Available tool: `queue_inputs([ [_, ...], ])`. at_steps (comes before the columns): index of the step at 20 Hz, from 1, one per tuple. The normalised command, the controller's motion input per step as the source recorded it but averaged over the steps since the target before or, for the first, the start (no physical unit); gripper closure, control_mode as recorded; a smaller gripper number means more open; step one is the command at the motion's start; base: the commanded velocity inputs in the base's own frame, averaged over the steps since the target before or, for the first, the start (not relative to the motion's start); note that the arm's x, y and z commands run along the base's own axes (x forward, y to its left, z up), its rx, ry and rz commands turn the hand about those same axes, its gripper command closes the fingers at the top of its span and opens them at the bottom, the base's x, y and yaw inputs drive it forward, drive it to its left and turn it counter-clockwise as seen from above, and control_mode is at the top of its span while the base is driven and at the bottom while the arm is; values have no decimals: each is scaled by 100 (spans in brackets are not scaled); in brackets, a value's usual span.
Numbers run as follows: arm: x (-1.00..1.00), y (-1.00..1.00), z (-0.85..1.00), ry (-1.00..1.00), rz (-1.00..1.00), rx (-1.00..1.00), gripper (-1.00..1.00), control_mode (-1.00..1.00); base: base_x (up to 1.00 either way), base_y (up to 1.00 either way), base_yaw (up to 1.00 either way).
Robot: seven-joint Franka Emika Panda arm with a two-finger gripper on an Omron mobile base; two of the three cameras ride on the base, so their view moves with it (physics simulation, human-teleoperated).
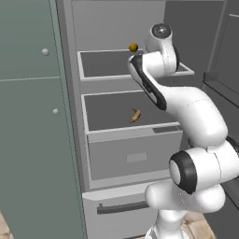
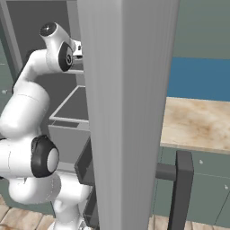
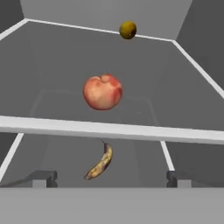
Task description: Pick up the banana and peach from the fridge and place one fruit on each plate on the dining counter.
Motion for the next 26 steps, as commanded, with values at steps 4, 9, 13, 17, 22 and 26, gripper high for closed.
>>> queue_inputs([
  [4,71,0,-3,5,-1,0,-100,-100,0,0,0],
  [9,77,0,-1,7,0,1,-100,-100,0,0,0],
  [13,61,0,-16,5,0,0,-100,-100,0,0,0],
  [17,46,0,-26,2,0,0,-100,-100,0,0,0],
  [22,45,0,-20,0,0,0,-100,-100,0,0,0],
  [26,12,0,-18,0,0,0,-100,-100,0,0,0],
])
